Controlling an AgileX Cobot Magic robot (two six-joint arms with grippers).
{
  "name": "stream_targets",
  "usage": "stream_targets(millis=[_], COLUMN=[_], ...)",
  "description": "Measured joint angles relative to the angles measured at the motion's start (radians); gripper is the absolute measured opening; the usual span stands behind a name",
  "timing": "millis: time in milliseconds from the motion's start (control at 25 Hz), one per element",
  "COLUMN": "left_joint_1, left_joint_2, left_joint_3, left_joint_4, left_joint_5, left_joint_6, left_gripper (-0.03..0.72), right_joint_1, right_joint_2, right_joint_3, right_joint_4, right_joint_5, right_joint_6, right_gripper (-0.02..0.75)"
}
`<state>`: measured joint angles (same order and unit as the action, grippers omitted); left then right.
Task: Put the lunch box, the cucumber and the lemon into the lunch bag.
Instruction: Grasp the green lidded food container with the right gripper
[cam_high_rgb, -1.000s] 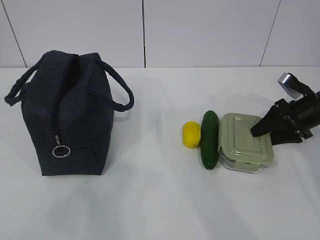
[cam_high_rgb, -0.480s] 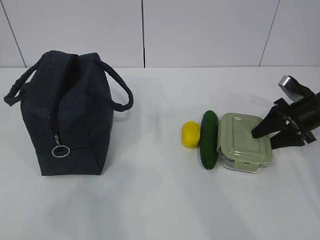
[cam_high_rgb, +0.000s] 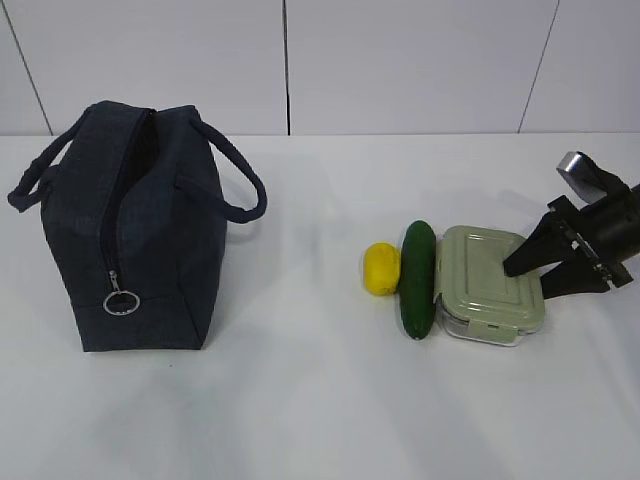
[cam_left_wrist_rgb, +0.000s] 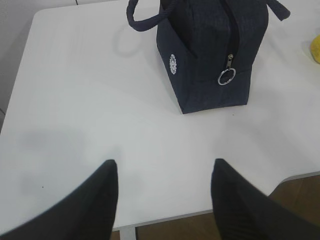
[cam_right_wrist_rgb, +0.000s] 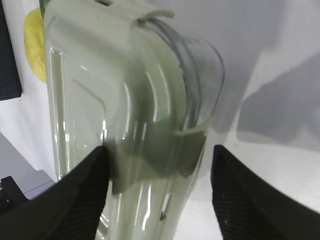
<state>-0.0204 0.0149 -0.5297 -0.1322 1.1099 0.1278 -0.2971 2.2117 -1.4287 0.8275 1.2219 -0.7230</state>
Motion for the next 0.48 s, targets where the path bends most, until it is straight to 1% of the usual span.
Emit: stream_targets(millis=[480], left_joint_1=[0.000], left_joint_2=[0.000], left_joint_3=[0.000], left_joint_4=[0.000], left_joint_5=[0.000], left_joint_6=[0.000], left_gripper=[0.425], right_joint_1=[0.000], right_joint_2=[0.000], right_joint_3=[-0.001], right_joint_4=[0.002], right_joint_5=[0.000], right_joint_6=[-0.014], right_gripper=[0.491])
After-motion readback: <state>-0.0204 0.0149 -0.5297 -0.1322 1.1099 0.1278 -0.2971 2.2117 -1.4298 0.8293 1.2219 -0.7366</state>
